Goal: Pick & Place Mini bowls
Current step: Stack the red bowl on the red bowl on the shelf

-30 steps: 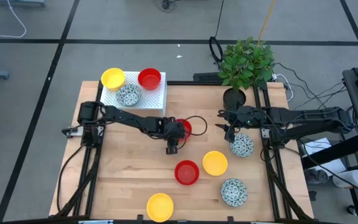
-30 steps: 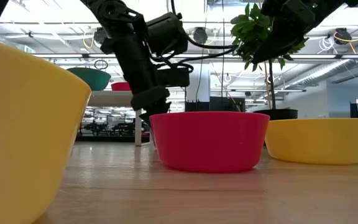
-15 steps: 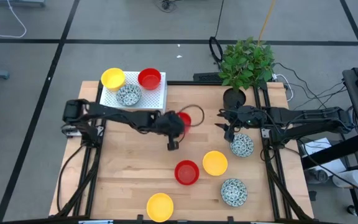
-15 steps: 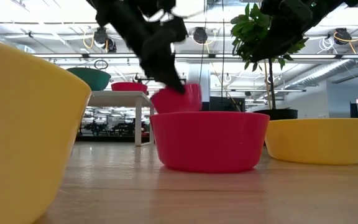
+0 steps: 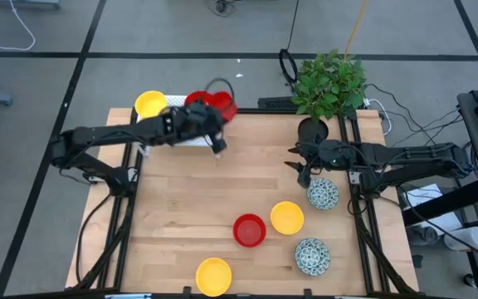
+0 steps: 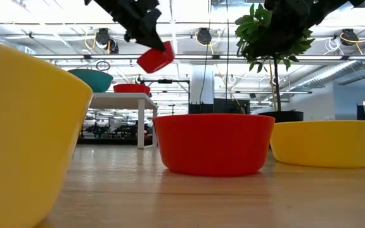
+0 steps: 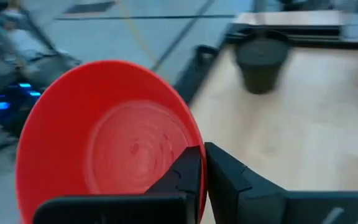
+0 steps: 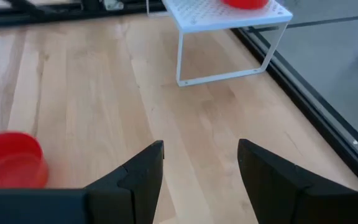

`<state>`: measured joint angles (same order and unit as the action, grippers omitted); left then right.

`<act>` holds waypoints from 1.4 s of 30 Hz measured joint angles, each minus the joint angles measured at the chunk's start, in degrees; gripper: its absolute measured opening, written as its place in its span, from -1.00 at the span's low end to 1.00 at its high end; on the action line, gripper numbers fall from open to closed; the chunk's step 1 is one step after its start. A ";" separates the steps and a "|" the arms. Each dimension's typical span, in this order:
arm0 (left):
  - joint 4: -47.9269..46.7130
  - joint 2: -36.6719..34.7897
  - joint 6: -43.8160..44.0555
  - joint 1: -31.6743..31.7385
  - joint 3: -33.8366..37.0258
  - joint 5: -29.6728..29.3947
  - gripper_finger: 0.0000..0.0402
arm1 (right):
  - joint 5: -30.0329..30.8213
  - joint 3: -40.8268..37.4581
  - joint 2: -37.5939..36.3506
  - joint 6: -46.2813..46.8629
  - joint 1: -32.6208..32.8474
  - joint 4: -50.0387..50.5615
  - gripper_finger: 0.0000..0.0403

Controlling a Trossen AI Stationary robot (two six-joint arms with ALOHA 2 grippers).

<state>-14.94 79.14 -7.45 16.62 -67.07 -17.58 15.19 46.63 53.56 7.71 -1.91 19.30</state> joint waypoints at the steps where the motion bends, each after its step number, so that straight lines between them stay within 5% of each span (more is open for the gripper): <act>1: -0.13 -0.43 -0.69 1.31 0.00 -0.42 -0.91 | 0.02 0.00 0.02 0.62 0.00 -0.15 -0.03; 12: -12.15 0.77 -1.60 14.14 0.02 -0.11 -0.91 | 1.63 0.02 0.02 3.62 -0.17 -1.11 -0.03; 31: -17.55 1.11 -1.49 15.99 0.02 6.84 -0.97 | 1.52 0.02 0.02 3.60 -3.31 -1.11 -0.03; 42: -17.64 1.11 2.00 15.69 0.02 6.84 -0.57 | 1.48 0.02 0.02 3.61 -3.32 -1.10 -0.03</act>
<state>-32.58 80.25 -5.45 32.31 -67.05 -10.74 16.67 46.65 53.58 11.32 -5.23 18.21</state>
